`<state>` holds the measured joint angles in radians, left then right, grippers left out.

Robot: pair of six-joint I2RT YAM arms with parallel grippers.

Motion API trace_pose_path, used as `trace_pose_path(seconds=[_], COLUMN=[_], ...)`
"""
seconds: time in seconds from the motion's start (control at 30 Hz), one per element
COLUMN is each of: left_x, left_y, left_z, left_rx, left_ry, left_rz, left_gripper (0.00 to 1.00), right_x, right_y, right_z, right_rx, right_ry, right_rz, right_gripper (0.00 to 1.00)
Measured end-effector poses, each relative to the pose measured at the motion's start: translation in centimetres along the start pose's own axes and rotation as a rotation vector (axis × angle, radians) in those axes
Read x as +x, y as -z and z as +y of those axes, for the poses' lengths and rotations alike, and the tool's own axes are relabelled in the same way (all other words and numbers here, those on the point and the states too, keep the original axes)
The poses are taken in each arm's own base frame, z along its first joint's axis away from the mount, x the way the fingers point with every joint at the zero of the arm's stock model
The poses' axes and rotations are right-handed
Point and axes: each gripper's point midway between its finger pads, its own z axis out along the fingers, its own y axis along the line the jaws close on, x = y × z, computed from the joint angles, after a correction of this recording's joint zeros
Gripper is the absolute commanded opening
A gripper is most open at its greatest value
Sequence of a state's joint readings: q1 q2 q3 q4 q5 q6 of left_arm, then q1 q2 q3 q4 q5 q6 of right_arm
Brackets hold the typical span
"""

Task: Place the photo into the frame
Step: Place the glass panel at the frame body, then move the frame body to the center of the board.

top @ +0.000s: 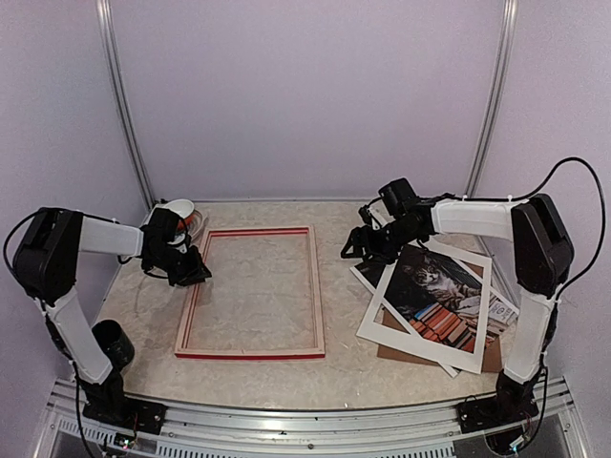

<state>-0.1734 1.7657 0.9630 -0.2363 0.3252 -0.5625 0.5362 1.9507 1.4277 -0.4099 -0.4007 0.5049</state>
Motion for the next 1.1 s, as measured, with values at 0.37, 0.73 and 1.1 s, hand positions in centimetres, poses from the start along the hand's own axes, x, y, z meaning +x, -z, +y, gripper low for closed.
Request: trace_pose_path(seconds=[0.37,0.73,1.1], left_x=[-2.0,-3.5,-1.7], left_y=[2.0,2.4,0.4], left_z=[0.5,2.1,1.6], left_rx=[-0.035,-0.084,-0.068], left_ry=[0.022,0.053,0.049], left_rz=[-0.078,-0.117,-0.049], left_gripper=[0.25,0.26,0.26], right_x=[1.0,1.8,3.2], right_y=[3.4,7.1,12.0], right_z=[-6.5,-10.5,-16.5], right_rx=[0.101,0.178,0.252], right_ry=[-0.115,-0.201,-0.402], right_rz=[-0.059,-0.139,-0.254], right_gripper=[0.78,0.99,0.99])
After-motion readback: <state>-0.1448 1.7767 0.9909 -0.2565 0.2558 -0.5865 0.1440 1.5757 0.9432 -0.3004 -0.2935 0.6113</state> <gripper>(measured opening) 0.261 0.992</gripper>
